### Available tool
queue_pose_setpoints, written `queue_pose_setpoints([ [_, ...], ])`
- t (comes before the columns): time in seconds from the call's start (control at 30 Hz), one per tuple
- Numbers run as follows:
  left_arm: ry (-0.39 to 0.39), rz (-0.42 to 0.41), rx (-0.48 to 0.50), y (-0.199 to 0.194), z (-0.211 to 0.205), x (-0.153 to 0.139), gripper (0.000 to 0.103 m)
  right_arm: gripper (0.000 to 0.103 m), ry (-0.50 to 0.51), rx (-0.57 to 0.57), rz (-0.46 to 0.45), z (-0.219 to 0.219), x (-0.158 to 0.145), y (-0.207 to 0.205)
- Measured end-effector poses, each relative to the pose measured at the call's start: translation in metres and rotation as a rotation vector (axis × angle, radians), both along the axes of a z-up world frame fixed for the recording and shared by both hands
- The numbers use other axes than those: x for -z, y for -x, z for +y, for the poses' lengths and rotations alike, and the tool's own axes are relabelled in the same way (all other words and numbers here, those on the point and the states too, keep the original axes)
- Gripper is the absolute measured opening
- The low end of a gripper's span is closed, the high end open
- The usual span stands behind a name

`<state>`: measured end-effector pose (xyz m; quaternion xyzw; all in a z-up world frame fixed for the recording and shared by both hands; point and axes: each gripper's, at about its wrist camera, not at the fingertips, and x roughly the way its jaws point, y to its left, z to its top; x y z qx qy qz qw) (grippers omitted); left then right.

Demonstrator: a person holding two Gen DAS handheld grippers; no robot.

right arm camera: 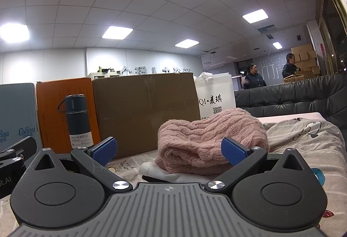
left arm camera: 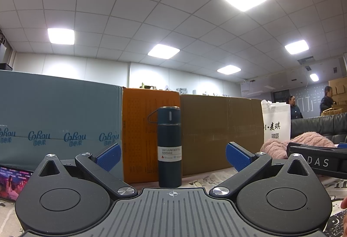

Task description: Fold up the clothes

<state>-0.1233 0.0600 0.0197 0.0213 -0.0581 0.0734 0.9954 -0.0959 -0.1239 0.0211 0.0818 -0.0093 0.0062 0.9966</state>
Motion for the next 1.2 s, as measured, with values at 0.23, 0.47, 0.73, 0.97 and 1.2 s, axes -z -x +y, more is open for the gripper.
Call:
queue_pose_setpoints([
  [0.23,0.004,0.004,0.001,-0.0007,0.0006,-0.0003,0.103,0.103,0.002,-0.001,0.004,0.0005,0.0001,-0.0001],
  [0.47,0.005,0.004,0.001,-0.0008,0.0008,-0.0003,0.103,0.103,0.002,0.0,0.008,0.0004,0.0,-0.0017],
  [0.73,0.007,0.004,0.001,-0.0011,0.0008,-0.0002,0.103,0.103,0.006,-0.002,0.011,0.0013,0.0,-0.0024],
  [0.97,0.008,0.004,0.002,-0.0007,0.0003,0.0,0.103,0.103,0.006,-0.002,0.013,0.0009,-0.0005,-0.0022],
  [1.2,0.01,0.006,0.004,-0.001,0.001,-0.0004,0.103,0.103,0.007,-0.001,0.016,0.0008,-0.0003,-0.0044],
])
